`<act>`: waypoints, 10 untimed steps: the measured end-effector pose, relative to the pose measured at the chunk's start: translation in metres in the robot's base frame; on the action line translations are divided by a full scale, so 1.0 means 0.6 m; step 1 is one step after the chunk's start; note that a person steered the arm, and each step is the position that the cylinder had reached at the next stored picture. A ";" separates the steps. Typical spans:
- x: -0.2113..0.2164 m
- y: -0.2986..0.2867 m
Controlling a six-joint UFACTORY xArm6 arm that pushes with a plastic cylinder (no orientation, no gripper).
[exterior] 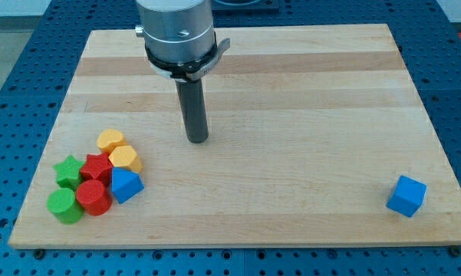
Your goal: Separate the red circle green blocks from the group of blocks
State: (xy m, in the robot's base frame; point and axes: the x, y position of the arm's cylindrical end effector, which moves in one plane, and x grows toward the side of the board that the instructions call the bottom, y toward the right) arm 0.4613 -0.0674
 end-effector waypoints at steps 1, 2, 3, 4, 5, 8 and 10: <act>0.000 0.000; 0.000 0.000; 0.060 -0.008; 0.185 -0.028; 0.185 -0.028; 0.241 -0.119; 0.260 -0.218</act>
State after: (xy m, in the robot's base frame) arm 0.6175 -0.1981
